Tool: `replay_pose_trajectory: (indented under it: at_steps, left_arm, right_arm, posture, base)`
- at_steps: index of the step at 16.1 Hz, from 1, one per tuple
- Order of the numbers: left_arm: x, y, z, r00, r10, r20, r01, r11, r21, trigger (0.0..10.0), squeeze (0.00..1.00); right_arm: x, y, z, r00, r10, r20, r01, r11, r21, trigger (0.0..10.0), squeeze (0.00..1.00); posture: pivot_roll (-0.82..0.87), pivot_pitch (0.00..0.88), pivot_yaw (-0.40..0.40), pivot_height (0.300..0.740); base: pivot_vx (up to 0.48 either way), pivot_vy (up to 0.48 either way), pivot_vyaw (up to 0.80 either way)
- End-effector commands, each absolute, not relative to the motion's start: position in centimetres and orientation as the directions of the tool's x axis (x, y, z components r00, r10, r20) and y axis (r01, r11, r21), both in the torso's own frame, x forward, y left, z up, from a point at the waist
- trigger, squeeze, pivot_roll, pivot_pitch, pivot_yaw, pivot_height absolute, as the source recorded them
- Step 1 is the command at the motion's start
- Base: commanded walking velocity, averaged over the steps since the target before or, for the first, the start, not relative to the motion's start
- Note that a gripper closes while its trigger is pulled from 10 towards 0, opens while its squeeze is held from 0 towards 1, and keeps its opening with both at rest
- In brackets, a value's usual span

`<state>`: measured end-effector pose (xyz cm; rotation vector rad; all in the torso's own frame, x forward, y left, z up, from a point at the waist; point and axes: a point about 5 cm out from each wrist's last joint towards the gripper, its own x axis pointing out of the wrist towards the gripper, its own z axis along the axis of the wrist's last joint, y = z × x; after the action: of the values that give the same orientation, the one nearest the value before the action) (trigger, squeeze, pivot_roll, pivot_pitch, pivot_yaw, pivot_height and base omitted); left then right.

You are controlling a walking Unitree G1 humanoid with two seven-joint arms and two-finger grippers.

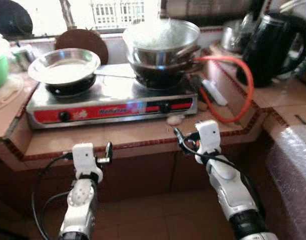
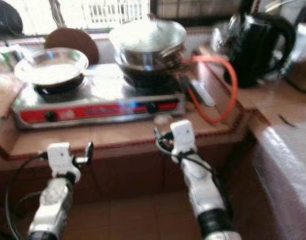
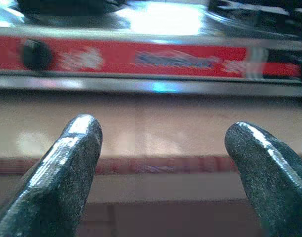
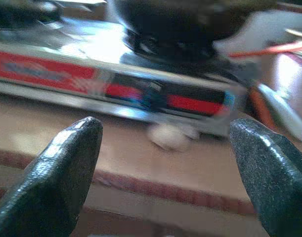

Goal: Kitchen organization

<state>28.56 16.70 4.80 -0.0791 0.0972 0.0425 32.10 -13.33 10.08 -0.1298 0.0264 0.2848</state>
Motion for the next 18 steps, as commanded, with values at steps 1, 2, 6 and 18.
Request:
replay_pose_trajectory:
  at_steps: [1, 2, 6, 18]
  left_arm:
    - [28.7, 17.0, 4.9, 0.994, 0.039, -0.099, -0.046, 0.997, -0.068, 10.0, 0.0]
    - [28.7, 17.1, 5.0, 0.994, 0.041, -0.099, -0.048, 0.997, -0.068, 10.0, 0.0]
    - [28.7, 17.4, 5.0, 0.993, 0.054, -0.101, -0.062, 0.996, -0.071, 10.0, 0.0]
    - [27.2, 20.5, 6.0, 0.995, 0.065, -0.07, -0.067, 0.997, -0.027, 10.0, 0.0]
  right_arm:
    - [32.3, -13.3, 10.4, 0.962, 0.272, -0.033, -0.274, 0.954, -0.119, 10.0, 0.0]
    - [32.3, -13.3, 10.4, 0.963, 0.268, -0.037, -0.271, 0.955, -0.118, 10.0, 0.0]
    - [32.4, -13.2, 10.4, 0.962, 0.269, -0.04, -0.272, 0.955, -0.118, 10.0, 0.0]
    - [31.7, -15.1, 12.7, 0.978, 0.205, 0.044, -0.197, 0.971, -0.134, 10.0, 0.0]
  posture:
    - [-0.18, 0.0, 0.015, 0.74]
    - [-0.17, 0.0, 0.016, 0.74]
    - [-0.17, 0.0, 0.016, 0.74]
    - [-0.18, 0.0, 0.029, 0.74]
  base:
    - [0.0, 0.0, 0.0]
    - [0.0, 0.0, 0.0]
    - [0.0, 0.0, -0.73]
    - [0.0, 0.0, -0.79]
